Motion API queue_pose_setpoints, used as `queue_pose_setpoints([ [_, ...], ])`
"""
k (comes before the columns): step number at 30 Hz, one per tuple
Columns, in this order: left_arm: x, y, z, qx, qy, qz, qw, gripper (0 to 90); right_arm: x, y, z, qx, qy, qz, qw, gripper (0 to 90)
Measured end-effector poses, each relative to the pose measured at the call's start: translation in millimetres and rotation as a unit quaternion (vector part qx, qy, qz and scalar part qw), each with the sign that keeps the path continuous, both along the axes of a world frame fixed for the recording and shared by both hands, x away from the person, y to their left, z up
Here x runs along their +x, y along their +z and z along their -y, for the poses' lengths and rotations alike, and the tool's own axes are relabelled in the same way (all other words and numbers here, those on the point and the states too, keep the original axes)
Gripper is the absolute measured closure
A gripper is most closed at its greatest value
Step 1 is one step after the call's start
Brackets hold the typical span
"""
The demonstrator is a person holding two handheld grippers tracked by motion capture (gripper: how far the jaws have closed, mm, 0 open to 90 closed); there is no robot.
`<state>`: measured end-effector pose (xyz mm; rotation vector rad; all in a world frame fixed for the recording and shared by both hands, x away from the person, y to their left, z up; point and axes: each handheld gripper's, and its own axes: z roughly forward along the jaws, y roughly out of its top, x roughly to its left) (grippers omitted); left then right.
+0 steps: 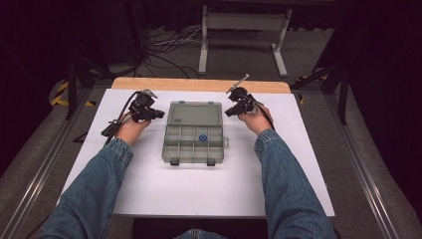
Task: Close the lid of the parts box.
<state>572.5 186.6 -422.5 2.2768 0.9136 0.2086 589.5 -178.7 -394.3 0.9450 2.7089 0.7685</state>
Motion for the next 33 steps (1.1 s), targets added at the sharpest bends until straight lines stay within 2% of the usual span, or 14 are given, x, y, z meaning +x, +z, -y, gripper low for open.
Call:
queue_pose_setpoints([
  [5, 1.9, -2.2, -1.0, -0.005, -0.002, -0.004, 1.0000, 89.5, 1.5, -5.5, -0.3, -0.002, -0.001, -0.005, 1.0000, 90.0],
  [16, 1.9, -6.1, 1.7, 0.012, -0.008, -0.014, 0.9998, 89.3, 2.6, -17.2, 0.5, -0.012, -0.007, -0.019, 0.9997, 90.0],
  [26, 2.6, -10.4, 3.5, 0.016, -0.010, -0.032, 0.9993, 88.8, 3.8, -23.8, 0.0, -0.017, -0.008, -0.025, 0.9995, 90.0],
  [33, 4.0, -13.6, 4.6, 0.022, -0.012, -0.037, 0.9990, 88.5, 4.1, -28.0, -2.6, -0.026, -0.005, -0.028, 0.9993, 90.0],
])
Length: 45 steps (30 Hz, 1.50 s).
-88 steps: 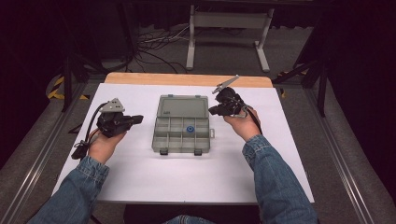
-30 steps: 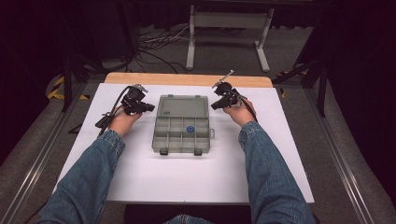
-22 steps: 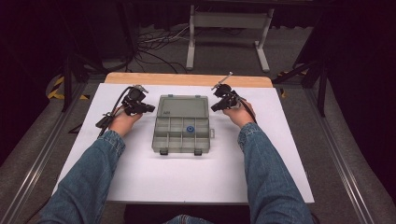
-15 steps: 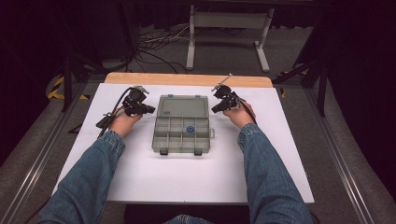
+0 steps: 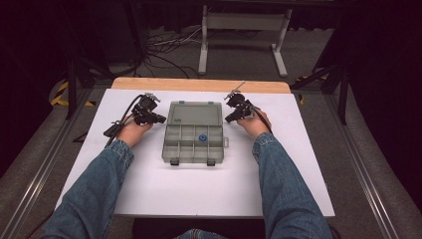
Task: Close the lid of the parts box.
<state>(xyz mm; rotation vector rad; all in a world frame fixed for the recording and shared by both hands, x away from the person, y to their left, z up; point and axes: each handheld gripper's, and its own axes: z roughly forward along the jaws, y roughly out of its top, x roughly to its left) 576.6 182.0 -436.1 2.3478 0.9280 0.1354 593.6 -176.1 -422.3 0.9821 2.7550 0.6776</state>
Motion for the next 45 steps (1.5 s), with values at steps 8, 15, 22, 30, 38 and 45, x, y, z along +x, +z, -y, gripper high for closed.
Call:
queue_pose_setpoints([
  [8, 1.9, -6.2, 0.1, 0.011, 0.000, -0.010, 0.9999, 88.5, 0.7, -3.5, -2.1, -0.006, 0.003, -0.006, 1.0000, 90.0],
  [15, 1.5, -6.4, 2.4, 0.012, -0.002, -0.008, 0.9999, 88.5, 1.2, -3.9, -2.3, -0.003, 0.003, -0.006, 1.0000, 90.0],
  [22, 0.8, -7.1, 6.8, 0.009, -0.006, -0.005, 0.9999, 89.2, 0.9, -4.5, -6.1, -0.001, 0.011, -0.003, 0.9999, 90.0],
  [30, 1.8, -7.7, 6.0, 0.004, -0.005, -0.010, 0.9999, 89.6, 1.6, -5.0, -8.0, -0.002, 0.012, -0.002, 0.9999, 90.0],
  [38, 2.2, -8.1, 8.4, 0.005, -0.004, -0.002, 1.0000, 89.6, 3.7, -5.9, -12.9, 0.001, 0.011, 0.009, 0.9999, 90.0],
  [45, 4.2, -7.4, 11.7, 0.012, 0.000, 0.006, 0.9999, 89.6, 6.8, -6.6, -12.4, 0.010, 0.004, 0.009, 0.9999, 90.0],
])
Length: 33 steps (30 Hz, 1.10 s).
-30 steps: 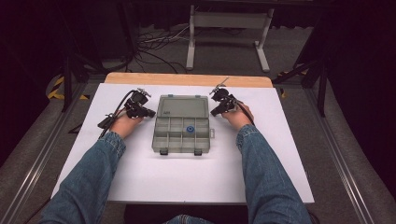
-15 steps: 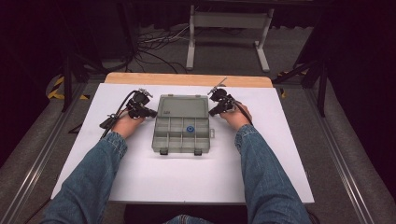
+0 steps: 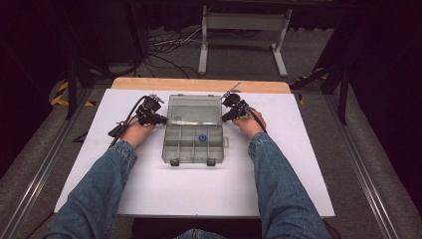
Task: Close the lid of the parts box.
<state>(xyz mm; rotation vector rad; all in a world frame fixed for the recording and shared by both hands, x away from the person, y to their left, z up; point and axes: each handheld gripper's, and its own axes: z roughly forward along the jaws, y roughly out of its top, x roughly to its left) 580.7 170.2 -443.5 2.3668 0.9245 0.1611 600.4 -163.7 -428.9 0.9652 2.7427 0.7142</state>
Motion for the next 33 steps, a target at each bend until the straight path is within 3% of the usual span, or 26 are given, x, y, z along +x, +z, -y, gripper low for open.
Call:
queue_pose_setpoints([
  [6, 0.4, 0.5, 0.2, 0.001, -0.001, 0.005, 1.0000, 89.5, 0.8, 0.8, 1.2, 0.006, -0.007, 0.004, 1.0000, 90.0],
  [15, -1.2, 8.5, -2.8, -0.011, 0.008, 0.024, 0.9996, 89.5, -0.1, 11.5, 6.2, 0.025, -0.015, 0.031, 0.9991, 90.0],
  [33, -8.5, 27.2, -3.5, -0.029, 0.012, 0.059, 0.9977, 89.5, -7.7, 39.6, 12.7, 0.067, -0.008, 0.076, 0.9948, 90.0],
])
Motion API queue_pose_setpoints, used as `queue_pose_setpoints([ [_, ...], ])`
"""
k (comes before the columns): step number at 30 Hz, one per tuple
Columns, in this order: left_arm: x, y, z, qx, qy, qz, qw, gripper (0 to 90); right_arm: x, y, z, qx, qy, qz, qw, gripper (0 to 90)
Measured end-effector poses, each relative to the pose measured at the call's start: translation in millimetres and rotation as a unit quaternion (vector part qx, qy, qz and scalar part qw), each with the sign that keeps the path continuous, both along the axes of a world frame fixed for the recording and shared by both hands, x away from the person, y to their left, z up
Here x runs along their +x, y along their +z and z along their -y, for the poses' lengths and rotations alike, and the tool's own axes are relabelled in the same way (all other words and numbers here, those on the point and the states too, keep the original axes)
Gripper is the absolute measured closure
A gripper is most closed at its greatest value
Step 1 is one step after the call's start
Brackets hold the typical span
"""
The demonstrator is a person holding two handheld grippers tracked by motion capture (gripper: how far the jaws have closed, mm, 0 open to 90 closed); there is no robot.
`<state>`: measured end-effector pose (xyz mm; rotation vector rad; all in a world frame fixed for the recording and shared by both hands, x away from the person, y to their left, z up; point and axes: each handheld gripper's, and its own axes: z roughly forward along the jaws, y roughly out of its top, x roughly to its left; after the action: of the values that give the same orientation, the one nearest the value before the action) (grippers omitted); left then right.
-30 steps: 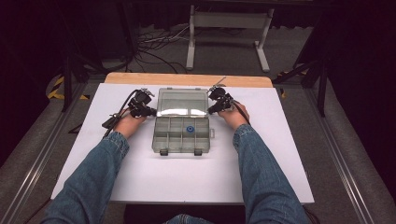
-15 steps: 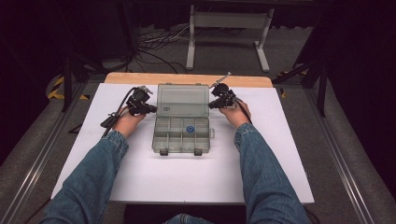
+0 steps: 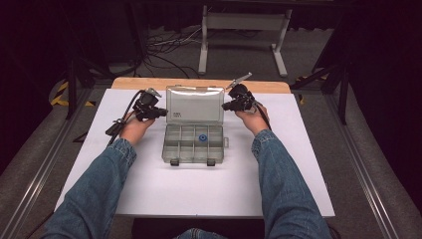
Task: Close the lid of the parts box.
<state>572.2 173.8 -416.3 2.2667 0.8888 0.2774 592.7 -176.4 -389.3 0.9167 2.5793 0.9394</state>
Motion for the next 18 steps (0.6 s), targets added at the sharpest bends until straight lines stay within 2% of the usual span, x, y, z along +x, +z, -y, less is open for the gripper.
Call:
queue_pose_setpoints([
  [11, -5.5, 10.8, -2.6, -0.006, -0.003, 0.017, 0.9998, 89.4, -8.2, 13.7, 2.8, 0.012, 0.009, 0.017, 0.9997, 90.0],
  [15, -8.5, 14.5, -3.9, -0.012, -0.004, 0.017, 0.9998, 89.4, -11.5, 19.2, 4.3, 0.019, 0.013, 0.023, 0.9995, 90.0],
  [18, -10.7, 18.5, -5.8, -0.009, -0.009, 0.021, 0.9997, 89.4, -14.4, 23.2, 4.9, 0.021, 0.016, 0.027, 0.9993, 90.0],
])
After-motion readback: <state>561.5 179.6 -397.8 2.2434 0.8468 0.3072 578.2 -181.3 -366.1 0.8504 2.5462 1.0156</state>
